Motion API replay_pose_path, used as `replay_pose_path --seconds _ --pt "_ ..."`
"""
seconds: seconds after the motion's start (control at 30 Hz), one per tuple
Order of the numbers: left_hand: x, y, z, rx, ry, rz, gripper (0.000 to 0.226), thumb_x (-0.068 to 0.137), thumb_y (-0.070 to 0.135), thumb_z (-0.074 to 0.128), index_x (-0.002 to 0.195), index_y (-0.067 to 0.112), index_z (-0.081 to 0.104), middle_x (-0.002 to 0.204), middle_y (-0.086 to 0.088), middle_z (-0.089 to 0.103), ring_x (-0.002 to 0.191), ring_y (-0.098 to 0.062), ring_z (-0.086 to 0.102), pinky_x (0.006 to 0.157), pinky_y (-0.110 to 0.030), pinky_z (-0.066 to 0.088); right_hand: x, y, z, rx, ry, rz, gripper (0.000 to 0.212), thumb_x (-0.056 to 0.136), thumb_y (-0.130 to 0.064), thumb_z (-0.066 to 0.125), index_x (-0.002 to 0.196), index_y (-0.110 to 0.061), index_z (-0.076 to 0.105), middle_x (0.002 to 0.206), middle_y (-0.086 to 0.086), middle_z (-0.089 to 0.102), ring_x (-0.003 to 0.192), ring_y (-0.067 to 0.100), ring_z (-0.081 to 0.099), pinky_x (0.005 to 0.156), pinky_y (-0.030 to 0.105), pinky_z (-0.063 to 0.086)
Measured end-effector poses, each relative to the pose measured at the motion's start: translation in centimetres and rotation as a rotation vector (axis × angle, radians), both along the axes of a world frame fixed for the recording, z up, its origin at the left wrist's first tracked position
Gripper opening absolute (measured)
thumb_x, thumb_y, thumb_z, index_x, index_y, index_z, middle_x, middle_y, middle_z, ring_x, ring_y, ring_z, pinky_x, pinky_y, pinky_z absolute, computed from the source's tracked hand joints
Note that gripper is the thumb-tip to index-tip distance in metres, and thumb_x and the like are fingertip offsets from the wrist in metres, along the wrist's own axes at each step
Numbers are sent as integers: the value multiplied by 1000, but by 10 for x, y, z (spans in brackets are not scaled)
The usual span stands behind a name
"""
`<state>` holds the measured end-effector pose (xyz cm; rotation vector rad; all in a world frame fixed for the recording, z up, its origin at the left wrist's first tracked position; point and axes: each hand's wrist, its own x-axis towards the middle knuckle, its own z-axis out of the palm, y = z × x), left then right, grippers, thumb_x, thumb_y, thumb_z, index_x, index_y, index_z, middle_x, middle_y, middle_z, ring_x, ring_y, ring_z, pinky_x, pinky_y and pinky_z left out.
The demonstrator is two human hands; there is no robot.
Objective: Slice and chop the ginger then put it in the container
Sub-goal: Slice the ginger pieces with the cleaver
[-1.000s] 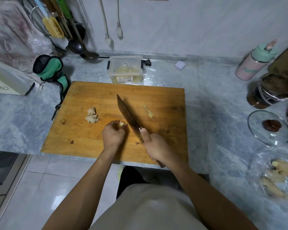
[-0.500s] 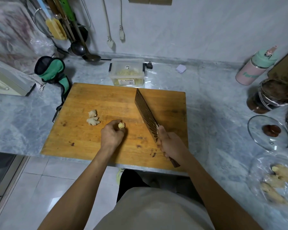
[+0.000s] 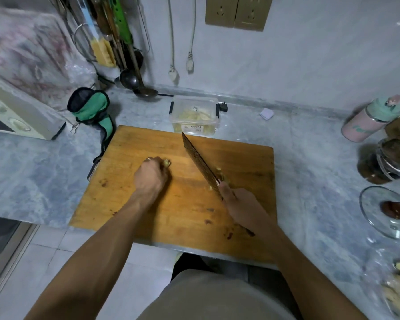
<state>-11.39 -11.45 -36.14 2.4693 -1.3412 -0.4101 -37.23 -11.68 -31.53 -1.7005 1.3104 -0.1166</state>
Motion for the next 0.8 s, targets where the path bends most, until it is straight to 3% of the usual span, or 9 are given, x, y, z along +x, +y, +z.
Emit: replay_pose_path --seconds 0.2,0.4,0.5,0.6,0.8 --pt "12 -8 0 13 57 30 31 102 31 47 103 10 69 98 -16 70 87 -34 66 77 -38 55 22 8 -2 37 -14 -60 66 103 -60 19 72 -13 53 59 0 49 53 14 47 64 31 43" --pt "39 35 -9 -241 217 127 21 93 22 59 108 19 73 103 -6 72 85 -24 69 75 -38 60 44 13 -4 59 -52 -61 70 101 -65 20 74 -11 54 61 4 51 50 13 47 60 29 44" --pt "42 59 -14 -226 272 176 21 91 16 64 110 14 73 111 -10 70 96 -26 67 85 -30 54 54 13 -5 54 -61 -41 70 101 -65 20 73 -11 53 60 5 52 45 10 48 52 22 45" --pt "39 81 -20 -200 350 184 31 91 14 66 121 10 68 118 -11 68 104 -24 64 89 -21 44 57 15 -5 25 -76 -15 68 102 -63 20 72 -12 54 58 4 50 48 13 49 57 27 44" --pt "36 89 -29 -241 343 176 37 91 13 67 127 12 62 128 -12 60 115 -25 58 97 -27 43 57 18 -4 18 -53 9 67 102 -61 22 71 -11 54 57 2 47 50 14 45 59 29 39"
